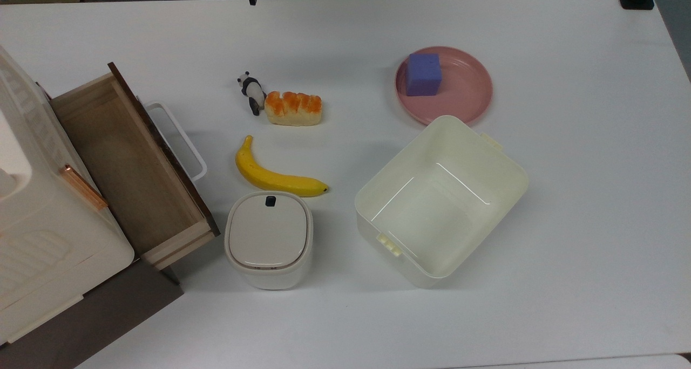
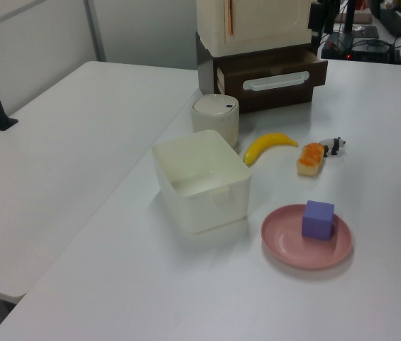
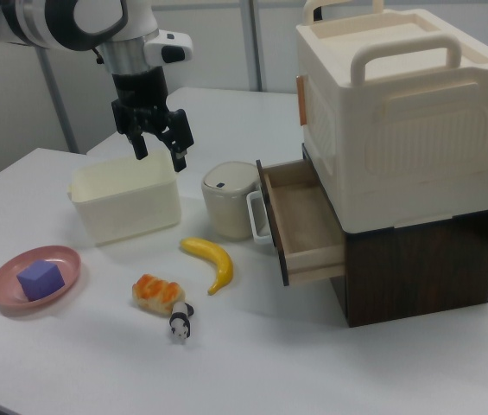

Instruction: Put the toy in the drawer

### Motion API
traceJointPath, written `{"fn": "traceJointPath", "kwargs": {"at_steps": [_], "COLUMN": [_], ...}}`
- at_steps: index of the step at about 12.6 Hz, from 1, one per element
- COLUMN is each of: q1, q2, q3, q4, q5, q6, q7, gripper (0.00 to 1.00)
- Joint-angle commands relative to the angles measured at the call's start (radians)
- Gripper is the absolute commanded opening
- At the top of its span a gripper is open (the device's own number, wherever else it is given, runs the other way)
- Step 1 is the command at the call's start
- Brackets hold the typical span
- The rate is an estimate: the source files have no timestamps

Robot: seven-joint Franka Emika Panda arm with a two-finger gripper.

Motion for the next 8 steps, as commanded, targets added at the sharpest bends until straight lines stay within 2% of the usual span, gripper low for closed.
{"fn": "traceJointPath", "kwargs": {"at_steps": [1,8], "q1": [0.031,0.034], "q2": [0.016,0.016], "q3": [-0.026,-0.026], "q4": [0.042,0.040], "q5": [-0.003,-0.006], "q6": [-0.014,-0.016], "q7": [0.027,0.018], "gripper": [1.00,1.00]}}
